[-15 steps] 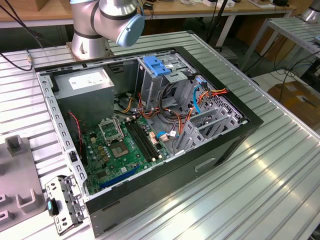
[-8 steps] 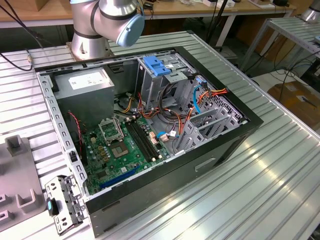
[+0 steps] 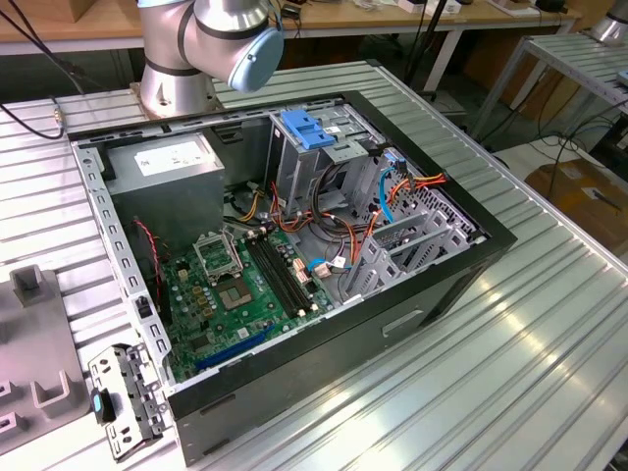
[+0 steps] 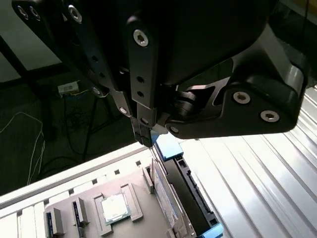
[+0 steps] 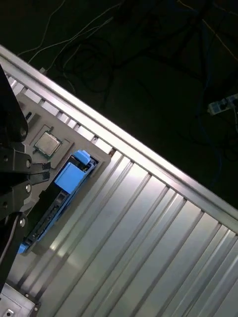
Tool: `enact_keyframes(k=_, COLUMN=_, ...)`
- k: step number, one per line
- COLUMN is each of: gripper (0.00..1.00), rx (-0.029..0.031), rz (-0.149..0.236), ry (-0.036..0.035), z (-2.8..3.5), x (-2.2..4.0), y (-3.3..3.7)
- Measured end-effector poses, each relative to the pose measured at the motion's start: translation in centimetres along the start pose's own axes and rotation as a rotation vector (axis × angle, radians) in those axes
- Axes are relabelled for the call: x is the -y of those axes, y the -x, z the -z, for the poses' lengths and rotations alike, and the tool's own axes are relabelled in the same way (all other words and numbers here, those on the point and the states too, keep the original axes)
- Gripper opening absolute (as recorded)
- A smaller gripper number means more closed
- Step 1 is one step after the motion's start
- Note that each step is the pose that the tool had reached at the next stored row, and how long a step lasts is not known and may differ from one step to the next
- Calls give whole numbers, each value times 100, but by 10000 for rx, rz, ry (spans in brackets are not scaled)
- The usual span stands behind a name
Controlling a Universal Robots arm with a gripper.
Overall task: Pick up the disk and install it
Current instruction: 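Pick up the disk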
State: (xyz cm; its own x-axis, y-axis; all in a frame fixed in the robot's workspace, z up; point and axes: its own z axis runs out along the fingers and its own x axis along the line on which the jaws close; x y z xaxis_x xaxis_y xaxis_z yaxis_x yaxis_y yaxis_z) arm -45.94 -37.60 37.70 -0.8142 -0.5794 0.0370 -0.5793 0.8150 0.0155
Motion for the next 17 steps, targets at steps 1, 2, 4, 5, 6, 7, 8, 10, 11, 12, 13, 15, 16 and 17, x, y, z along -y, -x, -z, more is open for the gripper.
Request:
enact_keyframes(k=1, gripper=11, rx=-4, rz=233, ry=-9, z=0, x=0, y=0)
enact_keyframes(k=2, gripper=11, rx=-8, rz=537, ry=-20, z=0, x=0, y=0)
enact_keyframes(k=4, gripper=11, rx=-14, rz=903, ry=-34, z=0, x=0, y=0)
enact_keyframes(k=5, gripper=11, rx=-17, rz=1109, ry=-41, z=0, x=0, y=0)
enact_keyframes(k=6, gripper=11, rx=-20, rz=1293, ry=-48, z=0, x=0, y=0)
enact_keyframes(k=7, gripper=11, rx=-22, rz=1452, ry=-54, z=0, x=0, y=0)
enact_keyframes(k=8, gripper=11, rx=-27, rz=1690, ry=-63, z=0, x=0, y=0)
enact_keyframes(k=10, gripper=11, rx=-35, rz=2272, ry=-84, z=0, x=0, y=0)
enact_keyframes(k=11, gripper=11, rx=-41, rz=2646, ry=-98, z=0, x=0, y=0)
enact_keyframes(k=12, gripper=11, rx=-48, rz=3165, ry=-118, z=-1, x=0, y=0)
enact_keyframes(k=13, gripper=11, rx=-50, rz=3369, ry=-127, z=-2, x=0, y=0)
enact_keyframes(k=15, gripper=11, rx=-64, rz=3889, ry=-160, z=-5, x=-1, y=1)
enact_keyframes(k=16, gripper=11, rx=-46, rz=3950, ry=-265, z=-7, x=-4, y=3)
enact_keyframes(k=17, gripper=11, rx=3, rz=3945, ry=-365, z=-14, x=-16, y=12)
